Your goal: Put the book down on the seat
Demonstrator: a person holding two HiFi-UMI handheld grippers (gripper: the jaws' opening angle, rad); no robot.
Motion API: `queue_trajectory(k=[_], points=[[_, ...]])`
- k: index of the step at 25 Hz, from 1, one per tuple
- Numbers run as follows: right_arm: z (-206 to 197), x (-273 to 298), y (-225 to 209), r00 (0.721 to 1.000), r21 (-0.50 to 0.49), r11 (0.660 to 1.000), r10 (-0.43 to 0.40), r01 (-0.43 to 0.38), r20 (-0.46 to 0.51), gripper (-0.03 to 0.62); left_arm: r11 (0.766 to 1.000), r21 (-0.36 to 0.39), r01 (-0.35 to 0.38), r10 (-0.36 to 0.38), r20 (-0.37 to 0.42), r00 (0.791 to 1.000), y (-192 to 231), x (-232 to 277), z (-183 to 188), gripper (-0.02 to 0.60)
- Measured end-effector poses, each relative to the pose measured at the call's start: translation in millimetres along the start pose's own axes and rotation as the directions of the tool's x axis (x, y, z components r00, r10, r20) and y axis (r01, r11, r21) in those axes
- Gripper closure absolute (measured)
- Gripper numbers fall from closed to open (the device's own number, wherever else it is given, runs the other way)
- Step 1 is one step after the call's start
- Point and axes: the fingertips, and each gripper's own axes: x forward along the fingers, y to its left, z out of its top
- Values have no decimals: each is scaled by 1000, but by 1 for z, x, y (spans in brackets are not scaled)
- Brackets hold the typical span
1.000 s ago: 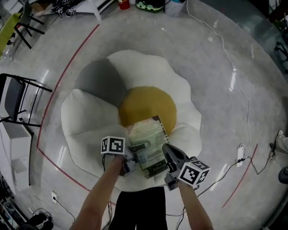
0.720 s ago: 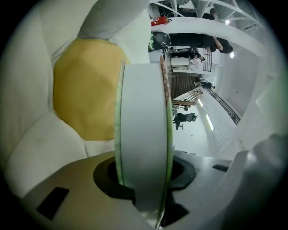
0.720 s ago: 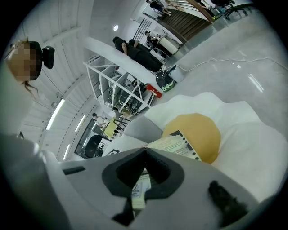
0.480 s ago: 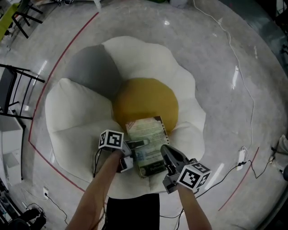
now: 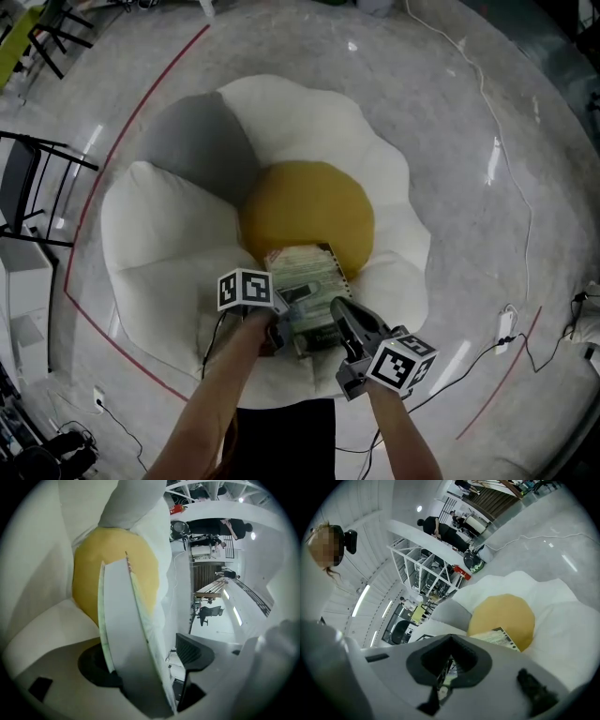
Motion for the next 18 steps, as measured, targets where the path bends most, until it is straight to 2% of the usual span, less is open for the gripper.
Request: queue_trajectory(k=[9,15,18], points=[[0,-10,28,1000,-17,1000,16,-16,26,588,987,-13,-161,162,88,983,9,-33,-2,210],[-11,-22,45,999,8,1000,20,-21,44,588,977,2,-212,210,133,969,2,-64,-9,207],[-19,-30,56,999,14,1000,21,-21,46,588,974,40,-221,214,132,968,-7,-78,-18,207]])
